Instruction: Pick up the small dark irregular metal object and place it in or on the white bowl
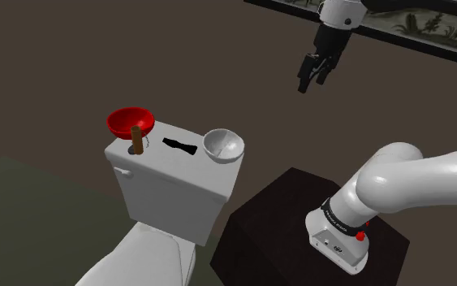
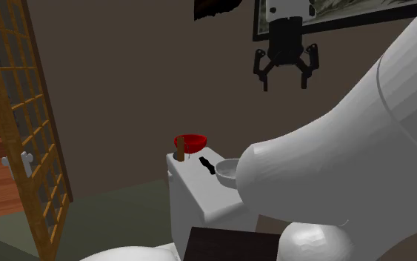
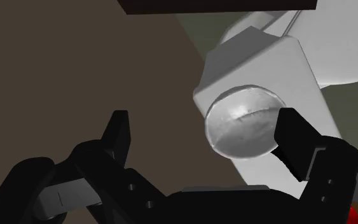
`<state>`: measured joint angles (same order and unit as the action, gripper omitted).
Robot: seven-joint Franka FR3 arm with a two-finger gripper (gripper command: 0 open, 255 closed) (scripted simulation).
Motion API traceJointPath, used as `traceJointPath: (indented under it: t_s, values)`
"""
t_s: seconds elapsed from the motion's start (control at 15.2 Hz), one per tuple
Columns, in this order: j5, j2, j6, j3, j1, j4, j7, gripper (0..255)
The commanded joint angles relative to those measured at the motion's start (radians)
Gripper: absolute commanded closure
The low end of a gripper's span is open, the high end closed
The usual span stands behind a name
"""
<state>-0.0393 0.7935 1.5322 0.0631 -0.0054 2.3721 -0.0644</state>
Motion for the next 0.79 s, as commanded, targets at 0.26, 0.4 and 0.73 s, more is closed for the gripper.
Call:
traceJointPath:
  t_s: [0.26, 0.4, 0.73]
  values:
    - [-0.001, -0.100, 0.135, 0.019, 0.024, 0.030, 0.023, 0]
    - [-0.003, -0.156, 0.202, 0.029, 0.035, 0.038, 0.034, 0]
    - [-0.015, -0.310, 0.359, 0.053, 0.062, 0.034, 0.055, 0]
